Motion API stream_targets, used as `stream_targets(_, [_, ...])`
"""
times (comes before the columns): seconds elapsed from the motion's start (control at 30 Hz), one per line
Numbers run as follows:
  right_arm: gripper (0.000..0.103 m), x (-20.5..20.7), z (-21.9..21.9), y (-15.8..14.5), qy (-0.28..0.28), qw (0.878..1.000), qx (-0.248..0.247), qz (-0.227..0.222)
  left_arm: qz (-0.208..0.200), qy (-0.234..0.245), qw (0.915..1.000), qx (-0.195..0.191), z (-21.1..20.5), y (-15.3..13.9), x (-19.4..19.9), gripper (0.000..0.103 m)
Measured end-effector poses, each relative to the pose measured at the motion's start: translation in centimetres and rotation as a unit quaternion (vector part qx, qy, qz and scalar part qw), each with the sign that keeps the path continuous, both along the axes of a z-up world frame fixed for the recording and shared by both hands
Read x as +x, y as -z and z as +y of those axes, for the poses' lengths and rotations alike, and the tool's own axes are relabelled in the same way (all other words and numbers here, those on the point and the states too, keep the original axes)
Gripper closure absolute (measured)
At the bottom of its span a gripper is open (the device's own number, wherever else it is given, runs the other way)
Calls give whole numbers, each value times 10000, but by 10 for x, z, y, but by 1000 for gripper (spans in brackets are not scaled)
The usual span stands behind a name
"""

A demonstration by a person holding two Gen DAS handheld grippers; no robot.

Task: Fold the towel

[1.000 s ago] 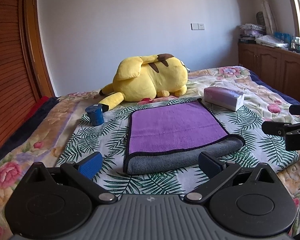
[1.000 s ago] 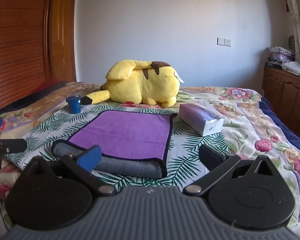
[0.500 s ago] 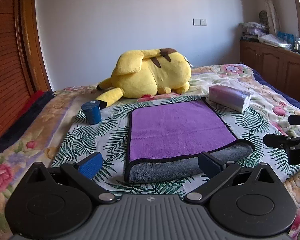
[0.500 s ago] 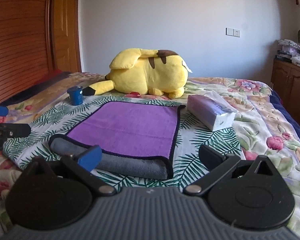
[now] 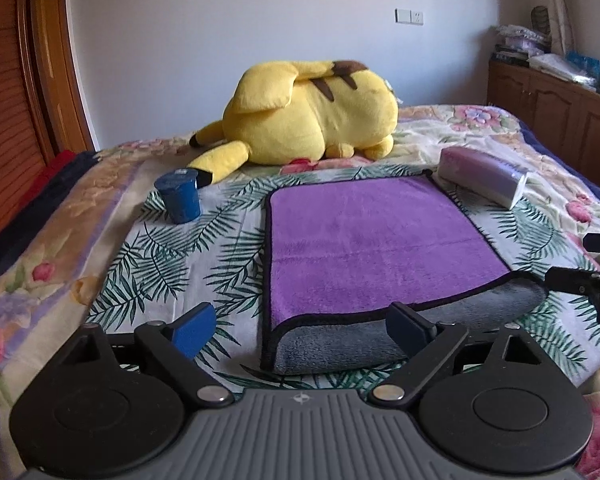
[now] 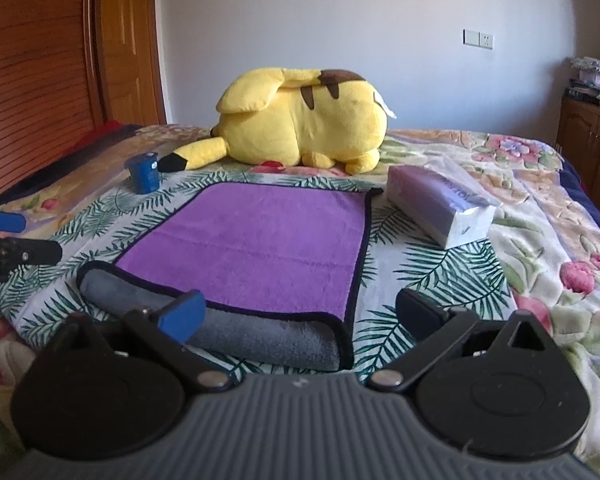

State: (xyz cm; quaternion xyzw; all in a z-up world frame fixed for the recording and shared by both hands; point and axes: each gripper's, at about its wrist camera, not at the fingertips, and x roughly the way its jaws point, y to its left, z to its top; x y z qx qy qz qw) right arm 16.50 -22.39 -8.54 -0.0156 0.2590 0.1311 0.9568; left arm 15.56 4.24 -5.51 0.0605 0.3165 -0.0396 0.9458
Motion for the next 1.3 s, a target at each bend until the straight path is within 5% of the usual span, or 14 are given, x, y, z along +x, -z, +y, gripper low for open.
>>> stream_targets(0.07, [12,6,0,3,-20,10000,9,85,83,41,10000,-19,2,5,8,14])
stream_targets(1.0, [17,60,-8,46,-237,9918,234,1235,958,216,9951,-117,20,61,61,40])
stream_targets(1.3, [30,63,-9,43,-432,9878,407,1443,1030,254,9943,-142,19,64,60,47])
